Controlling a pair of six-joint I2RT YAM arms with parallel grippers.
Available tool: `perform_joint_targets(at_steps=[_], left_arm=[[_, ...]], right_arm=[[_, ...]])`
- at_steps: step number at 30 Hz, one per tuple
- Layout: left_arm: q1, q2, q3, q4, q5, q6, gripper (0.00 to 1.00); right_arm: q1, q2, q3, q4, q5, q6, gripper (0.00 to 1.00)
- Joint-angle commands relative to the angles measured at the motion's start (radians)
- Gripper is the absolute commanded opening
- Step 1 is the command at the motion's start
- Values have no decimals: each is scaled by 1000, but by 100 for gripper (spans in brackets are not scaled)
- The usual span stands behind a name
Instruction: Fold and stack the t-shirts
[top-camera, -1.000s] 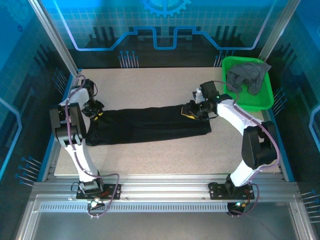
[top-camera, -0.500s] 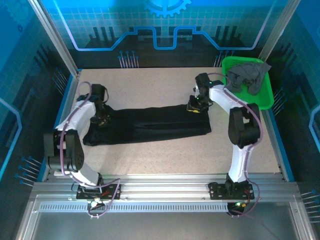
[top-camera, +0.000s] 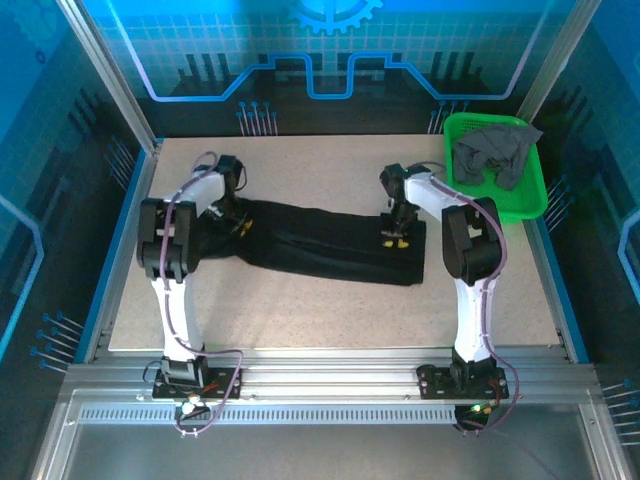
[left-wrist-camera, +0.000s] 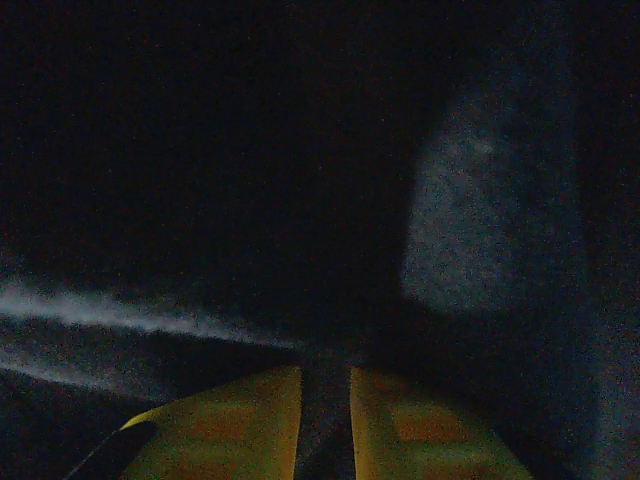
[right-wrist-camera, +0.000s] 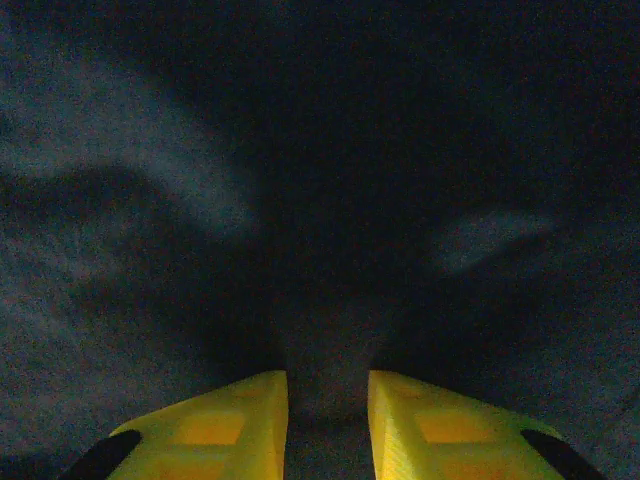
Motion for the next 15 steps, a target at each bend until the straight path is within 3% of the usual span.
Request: perform_joint_targets(at_steps=[1, 5, 9, 11, 15], left_arm=[[-81, 190, 227, 46, 68, 24, 23], [-161, 383, 534, 85, 112, 17, 25], [-217, 535, 699, 332, 194, -115, 26], [-238, 628, 811, 448, 231, -195, 27], [-251, 781, 1078, 462, 216, -235, 30]], right_arm=[[63, -100, -165, -72, -12, 132, 27], [168, -262, -391, 27, -77, 333, 27], [238, -375, -563, 243, -243, 569, 28], [271, -361, -563, 325, -309, 642, 28], [302, -297, -484, 342, -357, 713, 28]])
